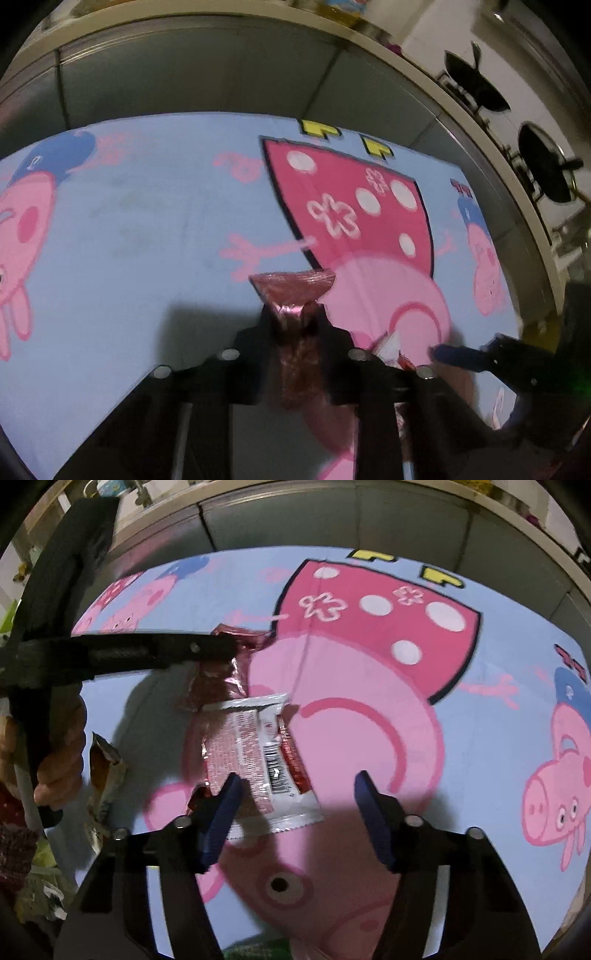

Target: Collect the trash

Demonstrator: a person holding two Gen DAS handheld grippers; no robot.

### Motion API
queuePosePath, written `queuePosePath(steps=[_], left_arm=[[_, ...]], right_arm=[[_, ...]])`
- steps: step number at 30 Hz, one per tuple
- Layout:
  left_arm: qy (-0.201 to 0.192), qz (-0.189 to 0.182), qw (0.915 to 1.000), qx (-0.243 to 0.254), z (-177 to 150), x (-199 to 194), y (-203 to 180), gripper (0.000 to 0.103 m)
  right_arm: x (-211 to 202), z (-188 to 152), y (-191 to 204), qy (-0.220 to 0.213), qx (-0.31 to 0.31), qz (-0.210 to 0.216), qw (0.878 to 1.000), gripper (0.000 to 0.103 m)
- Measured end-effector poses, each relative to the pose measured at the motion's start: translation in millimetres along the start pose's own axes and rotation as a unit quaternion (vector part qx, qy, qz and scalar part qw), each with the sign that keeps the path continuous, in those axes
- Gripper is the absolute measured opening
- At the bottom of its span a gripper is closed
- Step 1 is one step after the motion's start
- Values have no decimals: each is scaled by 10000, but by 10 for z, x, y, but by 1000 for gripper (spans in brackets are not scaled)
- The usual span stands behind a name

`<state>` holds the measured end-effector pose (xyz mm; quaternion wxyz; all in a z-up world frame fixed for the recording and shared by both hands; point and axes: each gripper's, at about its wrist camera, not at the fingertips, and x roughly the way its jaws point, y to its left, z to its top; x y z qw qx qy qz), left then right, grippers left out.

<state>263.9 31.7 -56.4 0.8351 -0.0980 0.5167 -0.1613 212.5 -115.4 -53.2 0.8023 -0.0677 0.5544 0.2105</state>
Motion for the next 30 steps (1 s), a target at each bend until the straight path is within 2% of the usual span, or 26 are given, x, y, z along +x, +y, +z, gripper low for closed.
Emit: queuePosePath(steps=[1, 2, 3, 4, 5, 9, 16, 20, 24, 30], left_arm=[[-23, 16, 10000, 78, -13, 3, -29, 7], [-21, 26, 9999, 161, -23, 0, -61, 6], [-25, 41, 9998, 190, -22, -13, -74, 5], [-13, 16, 9998, 208, -20, -33, -91, 4], [-10, -15, 9998, 214, -14, -52, -105, 4], [-147, -52, 9993, 340, 32, -235, -252, 4], [-217, -192, 9969, 730, 216, -321, -845, 4], [-114, -249, 9934, 1112, 307, -168, -1402, 4], [51, -350, 9876, 1530, 357, 80, -2135, 4], [296, -564, 9763, 2069, 308, 466, -3195, 4]], right_arm=[[31, 1, 52, 24, -90, -22, 10000, 51], [34, -5, 102, -3, -203, -56, 9998, 37], [38, -11, 158, 1, -329, -83, 9994, 35], [54, -7, 173, 11, -402, -92, 9992, 27], [45, -17, 198, -15, -448, -57, 9990, 7], [-110, -66, 133, -342, -361, -64, 9987, 3], [-530, -229, -443, -981, 310, -201, 9945, 2], [-829, -486, -1047, -1332, 900, -374, 9863, 2], [-1099, -822, -1633, -1603, 1421, -545, 9753, 2], [-1495, -1471, -2579, -1909, 2295, -878, 9503, 2]])
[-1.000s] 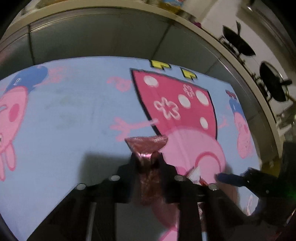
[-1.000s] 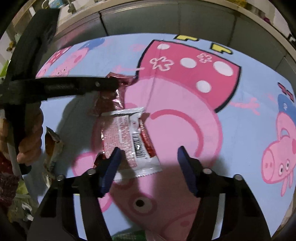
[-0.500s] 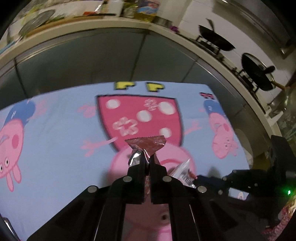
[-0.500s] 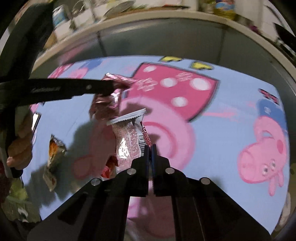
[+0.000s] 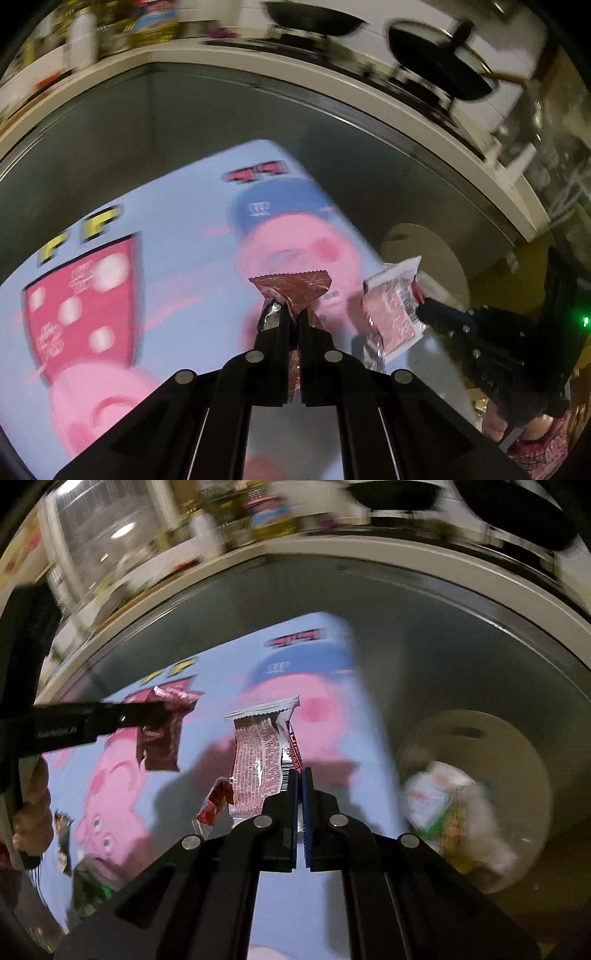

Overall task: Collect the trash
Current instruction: 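Carry the packet and pink wrapper over the bin and open both tools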

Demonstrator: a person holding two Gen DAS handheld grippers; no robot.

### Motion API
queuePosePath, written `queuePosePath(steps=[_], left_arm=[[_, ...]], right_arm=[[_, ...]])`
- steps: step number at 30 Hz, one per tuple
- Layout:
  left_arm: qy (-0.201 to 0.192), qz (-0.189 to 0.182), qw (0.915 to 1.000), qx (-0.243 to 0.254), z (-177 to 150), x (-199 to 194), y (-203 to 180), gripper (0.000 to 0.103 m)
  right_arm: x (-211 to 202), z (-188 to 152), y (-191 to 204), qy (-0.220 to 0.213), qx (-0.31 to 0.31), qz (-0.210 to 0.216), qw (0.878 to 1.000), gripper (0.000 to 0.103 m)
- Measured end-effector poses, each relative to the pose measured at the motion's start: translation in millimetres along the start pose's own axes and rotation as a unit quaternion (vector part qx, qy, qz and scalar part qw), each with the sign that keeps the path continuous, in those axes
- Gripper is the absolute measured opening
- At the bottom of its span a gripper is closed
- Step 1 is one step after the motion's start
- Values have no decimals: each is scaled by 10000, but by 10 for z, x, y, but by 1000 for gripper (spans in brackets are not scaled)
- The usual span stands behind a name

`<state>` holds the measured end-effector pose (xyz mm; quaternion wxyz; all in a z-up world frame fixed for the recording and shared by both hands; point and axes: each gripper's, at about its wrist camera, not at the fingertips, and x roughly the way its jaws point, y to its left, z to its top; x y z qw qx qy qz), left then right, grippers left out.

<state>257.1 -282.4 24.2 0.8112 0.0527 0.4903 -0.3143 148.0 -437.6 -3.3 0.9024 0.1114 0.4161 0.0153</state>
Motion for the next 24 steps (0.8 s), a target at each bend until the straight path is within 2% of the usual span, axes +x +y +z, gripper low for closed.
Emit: queuePosePath(steps=[5, 7, 11, 15, 24], left_arm=[[253, -207, 9985, 435, 225, 483, -798, 4], [345, -244, 9975, 571, 248, 631, -1006, 4], [495, -251, 9945, 883, 316, 954, -1429, 4], [575, -181, 9927, 1045, 386, 1192, -1636, 4], [575, 198, 9887, 1371, 382, 1525, -1848, 4]], right_arm=[[-180, -49, -910, -192, 737, -329, 9966, 2], [-205, -88, -1251, -235, 1073, -383, 9932, 2], [-224, -178, -1709, -281, 1543, -422, 9867, 2], [-118, -222, -1991, -253, 1780, -423, 9828, 2], [78, -252, -2120, -132, 1803, -497, 9823, 2]])
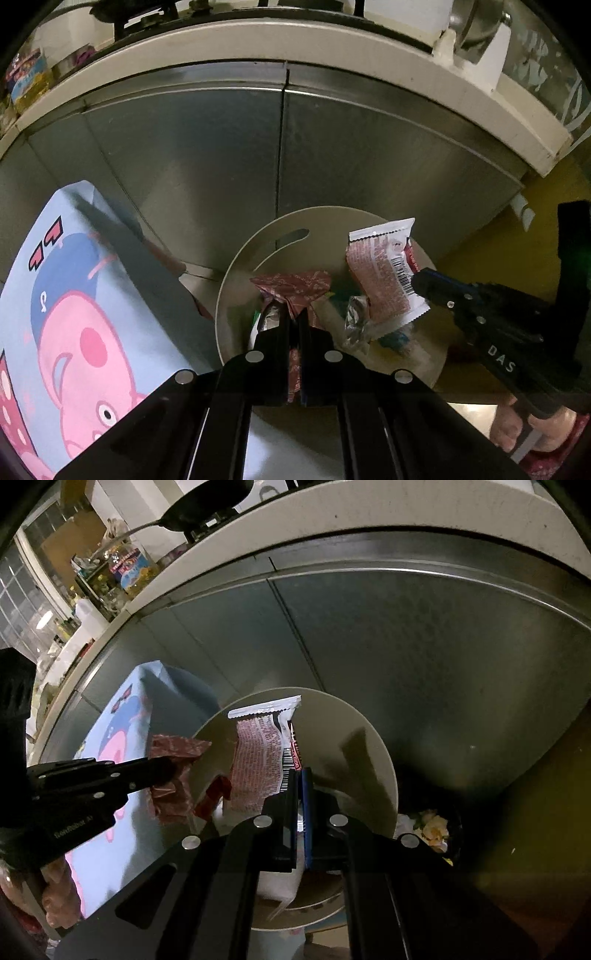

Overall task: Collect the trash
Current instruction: 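Carry the packet and pink wrapper over the bin and open both tools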

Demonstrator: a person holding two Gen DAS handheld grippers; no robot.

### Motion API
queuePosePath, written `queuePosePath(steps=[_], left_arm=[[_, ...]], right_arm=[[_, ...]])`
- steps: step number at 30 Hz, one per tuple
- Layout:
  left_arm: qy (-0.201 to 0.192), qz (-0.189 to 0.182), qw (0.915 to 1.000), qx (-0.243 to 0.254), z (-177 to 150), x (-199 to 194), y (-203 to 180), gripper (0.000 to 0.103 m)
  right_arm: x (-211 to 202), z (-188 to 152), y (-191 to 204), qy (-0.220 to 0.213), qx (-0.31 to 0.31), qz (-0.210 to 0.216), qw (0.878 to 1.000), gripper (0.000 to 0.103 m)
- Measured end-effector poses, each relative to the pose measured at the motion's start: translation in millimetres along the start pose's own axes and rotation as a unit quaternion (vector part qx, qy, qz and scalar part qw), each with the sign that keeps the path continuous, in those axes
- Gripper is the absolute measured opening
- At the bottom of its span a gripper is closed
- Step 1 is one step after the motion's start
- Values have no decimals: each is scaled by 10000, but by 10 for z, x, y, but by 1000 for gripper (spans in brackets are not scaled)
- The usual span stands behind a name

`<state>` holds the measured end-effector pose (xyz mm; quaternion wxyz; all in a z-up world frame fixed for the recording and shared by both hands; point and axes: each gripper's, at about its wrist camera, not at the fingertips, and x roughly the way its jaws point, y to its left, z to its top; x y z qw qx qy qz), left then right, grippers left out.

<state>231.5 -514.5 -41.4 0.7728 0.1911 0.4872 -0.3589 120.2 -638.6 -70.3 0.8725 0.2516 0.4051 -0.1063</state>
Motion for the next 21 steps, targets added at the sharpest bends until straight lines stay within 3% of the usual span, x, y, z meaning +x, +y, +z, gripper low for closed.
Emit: queuePosePath(steps=[4, 6, 7, 8, 21], left_arm=[[-14, 128, 9999, 6, 12, 80, -48, 16], [-48, 198, 9998, 16, -7, 69, -47, 21], [-74, 225, 9997, 33, -18, 58, -54, 21], [-107, 243, 9996, 58, -30, 35, -59, 21], [-901, 537, 9940, 307, -243, -505, -130, 21]], right_arm=[[113, -9, 36, 134, -107, -118, 9998, 8], [145, -28, 49, 188, -82, -127, 9997, 22], [129, -41, 51, 146, -71, -135, 9998, 36], [100, -54, 67, 63, -91, -176, 9998, 41], [-369, -164, 369, -352, -336, -238, 9985, 41]])
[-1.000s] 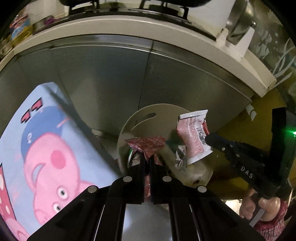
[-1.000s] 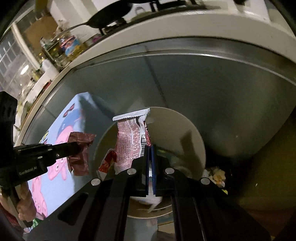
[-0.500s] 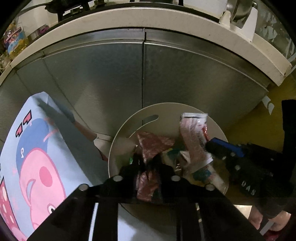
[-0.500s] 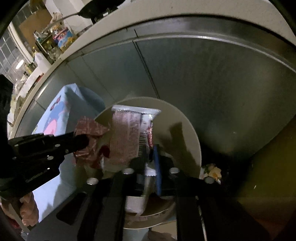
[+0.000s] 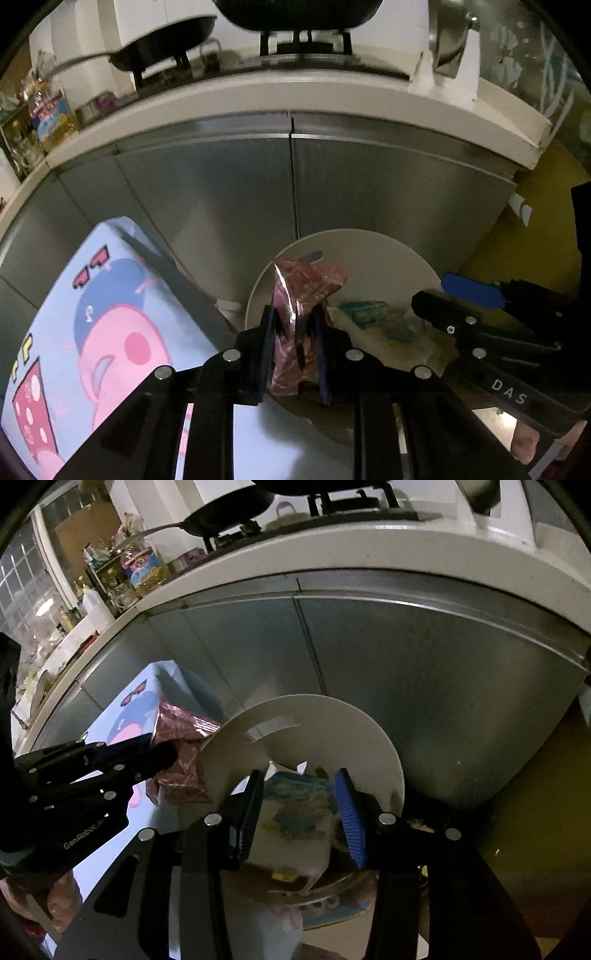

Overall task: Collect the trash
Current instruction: 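Carry the packet and pink wrapper over the bin and open both tools, then move both open tools back over the cloth toward the green can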

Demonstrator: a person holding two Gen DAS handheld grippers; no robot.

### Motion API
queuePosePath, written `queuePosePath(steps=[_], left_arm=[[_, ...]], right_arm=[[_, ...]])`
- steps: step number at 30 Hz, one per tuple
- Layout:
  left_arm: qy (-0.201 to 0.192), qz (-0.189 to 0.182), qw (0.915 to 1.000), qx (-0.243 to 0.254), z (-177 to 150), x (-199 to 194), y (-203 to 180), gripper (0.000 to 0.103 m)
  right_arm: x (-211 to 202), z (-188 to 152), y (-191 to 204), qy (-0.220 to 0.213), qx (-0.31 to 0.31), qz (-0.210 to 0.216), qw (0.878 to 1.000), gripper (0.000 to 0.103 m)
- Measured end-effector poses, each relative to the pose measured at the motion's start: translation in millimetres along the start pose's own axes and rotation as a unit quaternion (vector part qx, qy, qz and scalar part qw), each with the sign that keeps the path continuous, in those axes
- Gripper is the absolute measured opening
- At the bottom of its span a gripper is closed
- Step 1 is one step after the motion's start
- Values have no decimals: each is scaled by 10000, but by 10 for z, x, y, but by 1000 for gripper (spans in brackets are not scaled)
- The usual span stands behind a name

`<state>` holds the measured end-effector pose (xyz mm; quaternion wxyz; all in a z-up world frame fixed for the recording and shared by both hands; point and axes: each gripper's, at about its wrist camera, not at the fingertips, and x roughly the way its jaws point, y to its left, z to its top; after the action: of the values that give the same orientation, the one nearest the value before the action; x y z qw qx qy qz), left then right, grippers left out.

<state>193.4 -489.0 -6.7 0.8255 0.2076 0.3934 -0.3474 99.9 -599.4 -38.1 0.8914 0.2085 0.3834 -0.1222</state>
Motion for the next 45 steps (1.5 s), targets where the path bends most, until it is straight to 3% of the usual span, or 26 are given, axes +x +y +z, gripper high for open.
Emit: queuePosePath(steps=[10, 20, 36, 45], left_arm=[[-615, 216, 9979, 14, -221, -555, 91, 21], [-934, 197, 9954, -77, -471, -1000, 182, 21], [-1178, 208, 9927, -176, -833, -1484, 294, 21], [-1264, 171, 9913, -317, -1048, -1708, 407, 21]], right_arm=[[-411, -146, 315, -260, -37, 85, 9996, 41], [-820, -364, 559, -587, 152, 304, 9977, 44], [-1310, -628, 1078, -964, 56, 471, 9942, 49], [-1419, -817, 1235, -961, 63, 577, 9937, 50]])
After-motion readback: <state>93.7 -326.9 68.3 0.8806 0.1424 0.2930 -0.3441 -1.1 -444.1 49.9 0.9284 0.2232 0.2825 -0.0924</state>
